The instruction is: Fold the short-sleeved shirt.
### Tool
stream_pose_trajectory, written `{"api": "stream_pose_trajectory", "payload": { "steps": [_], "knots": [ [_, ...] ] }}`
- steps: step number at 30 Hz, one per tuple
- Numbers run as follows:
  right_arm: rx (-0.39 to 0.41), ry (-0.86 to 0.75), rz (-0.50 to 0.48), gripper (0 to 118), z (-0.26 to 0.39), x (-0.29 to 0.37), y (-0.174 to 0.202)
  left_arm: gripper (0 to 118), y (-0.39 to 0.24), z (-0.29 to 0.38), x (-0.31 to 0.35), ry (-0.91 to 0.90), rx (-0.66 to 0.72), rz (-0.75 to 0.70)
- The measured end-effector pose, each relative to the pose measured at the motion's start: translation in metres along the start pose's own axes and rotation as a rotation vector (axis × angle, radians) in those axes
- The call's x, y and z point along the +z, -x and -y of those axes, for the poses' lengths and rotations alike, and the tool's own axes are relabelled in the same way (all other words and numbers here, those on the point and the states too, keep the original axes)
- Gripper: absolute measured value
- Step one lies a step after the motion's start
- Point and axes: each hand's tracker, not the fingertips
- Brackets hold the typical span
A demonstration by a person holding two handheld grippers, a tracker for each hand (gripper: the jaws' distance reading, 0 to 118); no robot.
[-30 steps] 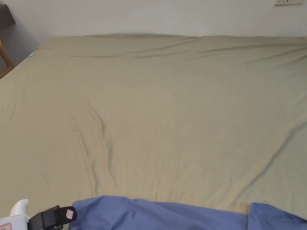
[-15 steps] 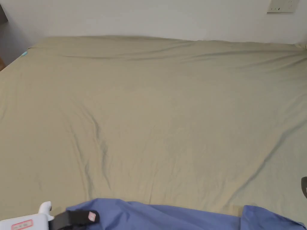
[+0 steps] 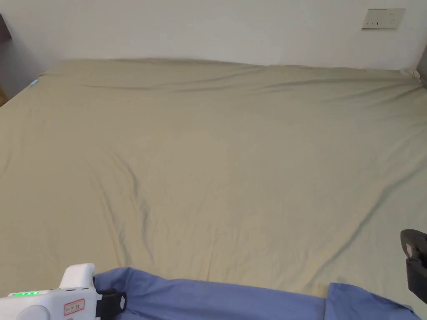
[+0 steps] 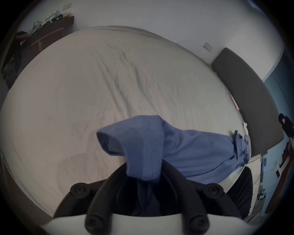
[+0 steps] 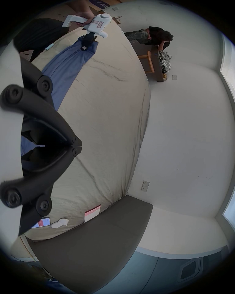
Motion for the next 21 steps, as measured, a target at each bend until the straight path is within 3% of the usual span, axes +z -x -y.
{"api": "stream_pose_trajectory", "payload": {
  "steps": [8,12,15,21],
  "knots": [
    [0.013,-0.021,-0.013,2,-0.007,0.000,0.003,10,0.042,-0.003,0.039,-0.071,0.083,-0.100],
    [0.007,-0.025,-0.018,2,-0.008,-0.002,0.003,8,0.039,-0.003,0.070,-0.160,0.021,-0.251],
    [0.006,-0.026,-0.020,2,-0.008,-0.004,0.003,8,0.042,-0.009,0.090,-0.208,0.073,-0.243],
    [0.002,-0.028,-0.029,2,-0.009,-0.005,0.004,8,0.009,-0.020,0.107,-0.148,0.025,-0.215]
  ]
}}
